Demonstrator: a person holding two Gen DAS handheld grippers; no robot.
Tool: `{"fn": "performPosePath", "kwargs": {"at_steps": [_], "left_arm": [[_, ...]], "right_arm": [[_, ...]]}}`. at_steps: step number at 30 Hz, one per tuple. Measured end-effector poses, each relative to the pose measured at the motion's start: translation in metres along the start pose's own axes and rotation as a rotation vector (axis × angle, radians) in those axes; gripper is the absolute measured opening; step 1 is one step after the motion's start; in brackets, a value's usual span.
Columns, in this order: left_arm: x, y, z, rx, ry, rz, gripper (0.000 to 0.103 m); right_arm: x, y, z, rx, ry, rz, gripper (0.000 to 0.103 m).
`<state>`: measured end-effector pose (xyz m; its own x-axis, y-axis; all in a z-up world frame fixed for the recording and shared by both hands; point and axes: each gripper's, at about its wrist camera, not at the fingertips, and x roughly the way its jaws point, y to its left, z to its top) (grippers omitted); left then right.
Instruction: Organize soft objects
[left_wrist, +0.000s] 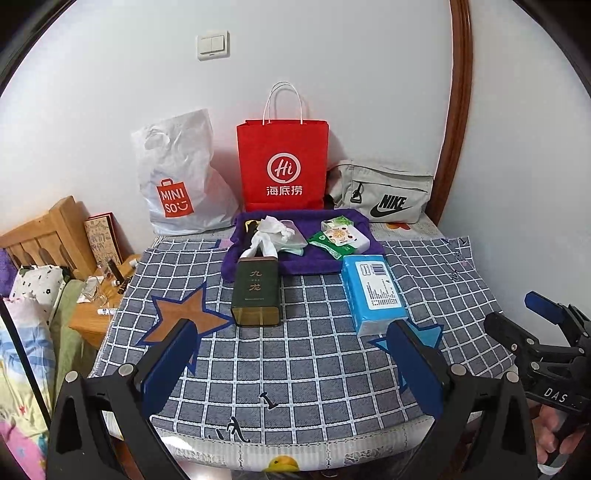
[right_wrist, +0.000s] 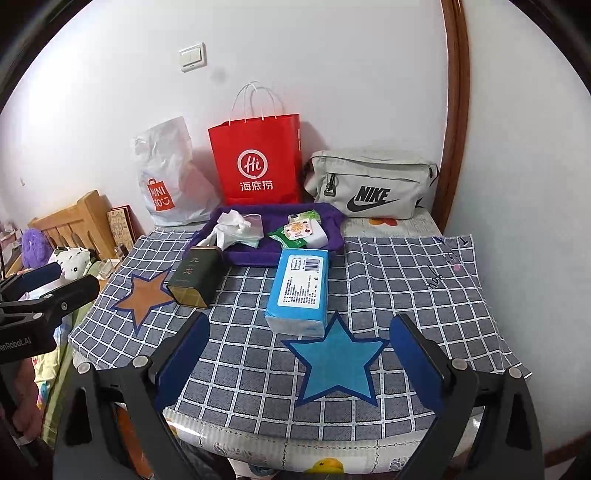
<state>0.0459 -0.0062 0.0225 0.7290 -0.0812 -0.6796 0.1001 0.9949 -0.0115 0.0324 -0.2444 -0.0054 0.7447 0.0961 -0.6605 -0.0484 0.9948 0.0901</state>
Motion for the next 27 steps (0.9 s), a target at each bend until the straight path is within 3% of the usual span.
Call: {"fn": "performPosePath", "kwargs": {"at_steps": [27], "left_arm": [[-0.007,0.006,-0.003,-0.028,-0.007,-0.014,0.103]], "right_arm": [[-0.011,-0.002,-0.002,0.011,-0.016,0.009,0.097]]}}
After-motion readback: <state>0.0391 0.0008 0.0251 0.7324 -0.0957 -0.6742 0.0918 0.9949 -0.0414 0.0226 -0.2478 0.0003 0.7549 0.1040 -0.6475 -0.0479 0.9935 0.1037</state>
